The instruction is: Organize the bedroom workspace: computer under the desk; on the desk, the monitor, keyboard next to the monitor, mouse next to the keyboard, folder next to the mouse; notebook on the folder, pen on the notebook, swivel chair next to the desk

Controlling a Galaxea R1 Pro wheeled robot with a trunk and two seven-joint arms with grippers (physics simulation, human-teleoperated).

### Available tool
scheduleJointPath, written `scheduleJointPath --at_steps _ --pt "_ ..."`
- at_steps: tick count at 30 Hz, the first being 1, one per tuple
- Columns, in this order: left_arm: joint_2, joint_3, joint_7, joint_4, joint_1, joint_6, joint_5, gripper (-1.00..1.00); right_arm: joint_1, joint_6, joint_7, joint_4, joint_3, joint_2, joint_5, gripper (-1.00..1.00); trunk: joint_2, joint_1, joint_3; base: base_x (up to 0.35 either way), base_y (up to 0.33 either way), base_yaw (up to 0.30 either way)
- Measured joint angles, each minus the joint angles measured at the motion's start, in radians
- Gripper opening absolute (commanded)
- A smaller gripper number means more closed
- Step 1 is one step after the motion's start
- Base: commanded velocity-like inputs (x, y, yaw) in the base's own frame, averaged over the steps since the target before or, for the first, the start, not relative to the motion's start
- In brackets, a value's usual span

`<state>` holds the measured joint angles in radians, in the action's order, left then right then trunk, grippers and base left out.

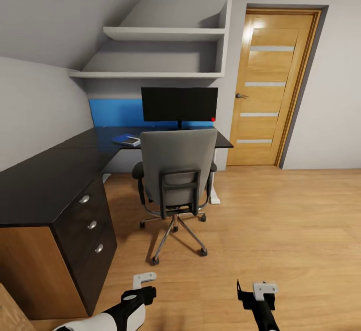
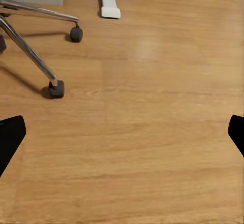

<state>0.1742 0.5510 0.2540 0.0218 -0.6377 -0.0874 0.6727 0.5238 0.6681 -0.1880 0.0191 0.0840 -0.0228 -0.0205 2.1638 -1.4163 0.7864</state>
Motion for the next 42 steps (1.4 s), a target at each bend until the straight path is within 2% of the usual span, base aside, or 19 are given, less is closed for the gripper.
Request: scheduleJointPath --at_steps 6,8,12,13,16,18,26,42 --pt "0.0 -0.002 0.0 0.0 0.027 0.002 0.001 1.0 -0.103 -0.001 0.003 0.0 0.001 0.005 0.0 1.0 -0.042 0.023 -0.019 0.0 0.0 0.0" --pt "0.0 -0.003 0.0 0.0 0.062 0.001 0.002 1.0 -0.148 -0.001 0.003 0.0 0.0 0.005 0.001 1.0 -0.056 0.031 -0.025 0.0 0.0 0.0" --pt "0.0 -0.003 0.0 0.0 0.094 0.001 0.002 1.0 -0.18 -0.002 0.003 0.0 0.001 0.004 0.0 1.0 -0.084 0.046 -0.038 0.0 0.0 0.0" --pt "-0.005 -0.005 0.0 0.0 0.127 0.002 0.003 1.0 -0.193 -0.001 0.003 0.0 0.001 0.005 0.0 1.0 -0.091 0.05 -0.04 0.0 0.0 0.0" --pt "-0.013 -0.003 -0.005 0.0 0.169 0.001 0.002 1.0 -0.199 -0.001 0.003 0.0 0.001 0.006 0.001 1.0 -0.112 0.061 -0.05 0.0 0.0 0.0" --pt "-0.029 -0.003 -0.009 0.0 0.203 0.0 0.001 1.0 -0.201 -0.001 0.003 0.0 0.001 0.006 0.001 1.0 -0.126 0.069 -0.056 0.0 0.0 0.0" --pt "-0.062 -0.001 -0.011 0.0 0.221 0.0 -0.004 1.0 -0.203 -0.001 0.003 0.0 0.001 0.006 0.001 1.0 -0.182 0.1 -0.081 0.0 0.0 0.0" --pt "-0.068 0.001 -0.012 0.0 0.222 0.001 -0.004 1.0 -0.203 -0.001 0.003 0.0 0.001 0.006 0.001 1.0 -0.294 0.161 -0.132 0.0 0.0 0.0"
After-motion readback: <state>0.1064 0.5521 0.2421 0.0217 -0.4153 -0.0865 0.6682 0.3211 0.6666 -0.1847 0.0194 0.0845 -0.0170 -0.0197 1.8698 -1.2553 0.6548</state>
